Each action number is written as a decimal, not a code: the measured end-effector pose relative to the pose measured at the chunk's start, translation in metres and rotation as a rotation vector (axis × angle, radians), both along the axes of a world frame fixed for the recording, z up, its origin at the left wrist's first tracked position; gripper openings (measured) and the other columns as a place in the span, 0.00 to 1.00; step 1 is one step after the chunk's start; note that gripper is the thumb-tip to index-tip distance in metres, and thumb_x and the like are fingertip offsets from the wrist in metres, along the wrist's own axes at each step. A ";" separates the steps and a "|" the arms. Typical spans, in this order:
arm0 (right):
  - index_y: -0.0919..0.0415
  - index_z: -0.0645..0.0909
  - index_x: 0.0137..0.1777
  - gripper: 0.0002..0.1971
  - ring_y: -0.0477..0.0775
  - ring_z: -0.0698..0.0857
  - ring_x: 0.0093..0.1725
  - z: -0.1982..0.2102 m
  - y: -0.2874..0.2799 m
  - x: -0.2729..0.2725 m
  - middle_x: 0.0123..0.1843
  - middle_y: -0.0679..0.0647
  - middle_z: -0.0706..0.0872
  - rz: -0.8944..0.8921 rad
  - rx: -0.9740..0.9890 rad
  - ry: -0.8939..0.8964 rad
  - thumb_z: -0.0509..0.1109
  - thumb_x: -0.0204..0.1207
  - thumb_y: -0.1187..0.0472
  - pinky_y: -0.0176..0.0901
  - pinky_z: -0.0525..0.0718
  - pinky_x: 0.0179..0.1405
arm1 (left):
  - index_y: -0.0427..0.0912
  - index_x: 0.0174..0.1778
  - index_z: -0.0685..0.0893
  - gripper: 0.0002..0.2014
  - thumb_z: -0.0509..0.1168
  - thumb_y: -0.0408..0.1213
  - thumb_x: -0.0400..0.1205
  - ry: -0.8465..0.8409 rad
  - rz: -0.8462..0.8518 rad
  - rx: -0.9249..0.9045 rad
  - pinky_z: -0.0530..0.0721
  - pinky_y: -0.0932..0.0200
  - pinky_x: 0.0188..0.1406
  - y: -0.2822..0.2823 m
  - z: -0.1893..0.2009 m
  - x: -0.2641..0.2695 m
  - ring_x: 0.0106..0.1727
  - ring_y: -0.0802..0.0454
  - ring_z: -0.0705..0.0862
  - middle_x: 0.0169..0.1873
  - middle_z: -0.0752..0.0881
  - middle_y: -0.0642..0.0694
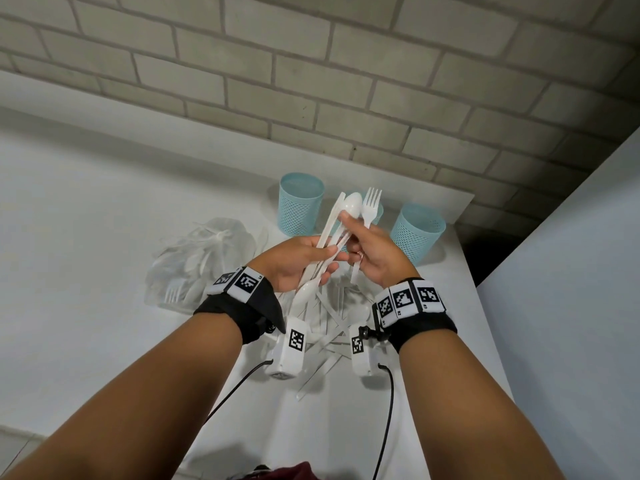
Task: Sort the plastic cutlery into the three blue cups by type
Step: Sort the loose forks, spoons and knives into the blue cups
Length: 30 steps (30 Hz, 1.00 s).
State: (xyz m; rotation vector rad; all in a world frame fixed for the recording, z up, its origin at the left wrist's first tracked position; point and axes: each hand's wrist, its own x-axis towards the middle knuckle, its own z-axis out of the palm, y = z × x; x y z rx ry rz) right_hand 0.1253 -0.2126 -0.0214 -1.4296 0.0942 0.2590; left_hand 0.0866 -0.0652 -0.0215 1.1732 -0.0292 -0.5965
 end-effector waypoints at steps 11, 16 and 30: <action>0.61 0.79 0.58 0.09 0.41 0.67 0.28 -0.004 -0.007 -0.002 0.33 0.48 0.73 -0.062 0.036 -0.007 0.68 0.79 0.64 0.28 0.65 0.16 | 0.46 0.61 0.81 0.18 0.51 0.50 0.86 0.131 -0.019 -0.062 0.79 0.67 0.24 0.005 -0.004 0.002 0.28 0.59 0.80 0.45 0.86 0.44; 0.56 0.81 0.55 0.08 0.42 0.70 0.29 -0.005 -0.007 -0.004 0.35 0.47 0.79 -0.010 -0.089 -0.055 0.69 0.78 0.66 0.27 0.68 0.16 | 0.47 0.61 0.79 0.17 0.49 0.50 0.87 0.097 -0.043 0.015 0.73 0.64 0.27 0.000 -0.010 0.003 0.30 0.58 0.76 0.37 0.85 0.49; 0.54 0.76 0.43 0.11 0.43 0.77 0.31 0.033 -0.048 0.050 0.34 0.49 0.81 -0.599 -0.001 -0.181 0.55 0.85 0.63 0.33 0.72 0.31 | 0.36 0.65 0.76 0.12 0.54 0.32 0.87 -0.063 0.165 0.101 0.73 0.71 0.23 -0.018 0.003 0.031 0.30 0.59 0.71 0.35 0.77 0.49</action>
